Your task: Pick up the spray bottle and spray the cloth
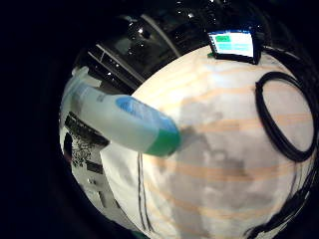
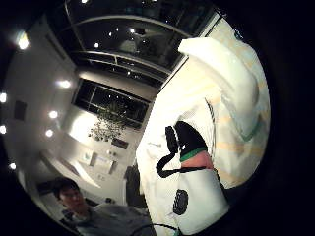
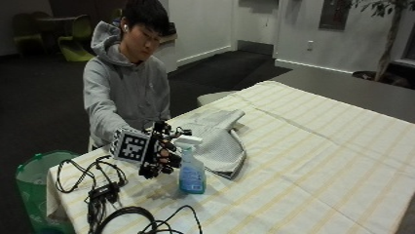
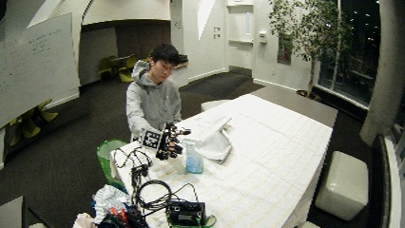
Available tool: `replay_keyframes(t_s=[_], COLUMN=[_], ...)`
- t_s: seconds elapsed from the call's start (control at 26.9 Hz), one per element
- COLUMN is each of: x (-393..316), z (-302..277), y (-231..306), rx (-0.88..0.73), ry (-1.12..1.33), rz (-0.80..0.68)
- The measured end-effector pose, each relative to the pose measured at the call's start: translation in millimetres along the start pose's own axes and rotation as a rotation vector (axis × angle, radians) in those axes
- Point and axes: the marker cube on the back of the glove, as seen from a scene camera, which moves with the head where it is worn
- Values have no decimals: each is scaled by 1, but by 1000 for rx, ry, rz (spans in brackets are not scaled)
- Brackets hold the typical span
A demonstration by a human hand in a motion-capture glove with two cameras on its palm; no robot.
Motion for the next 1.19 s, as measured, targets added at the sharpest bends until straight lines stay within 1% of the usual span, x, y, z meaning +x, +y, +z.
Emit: replay_keyframes(t_s=[0.15,0.41,0.63,0.89,1.04,1.19], x=[5,5,4,7,8,5], z=[11,25,37,57,64,70], y=[-2,-17,-25,-28,-38,-45], rx=[-100,-129,-122,-68,-67,-49], ry=[-18,-43,-103,-383,-386,-354], rz=[45,76,93,257,268,235])
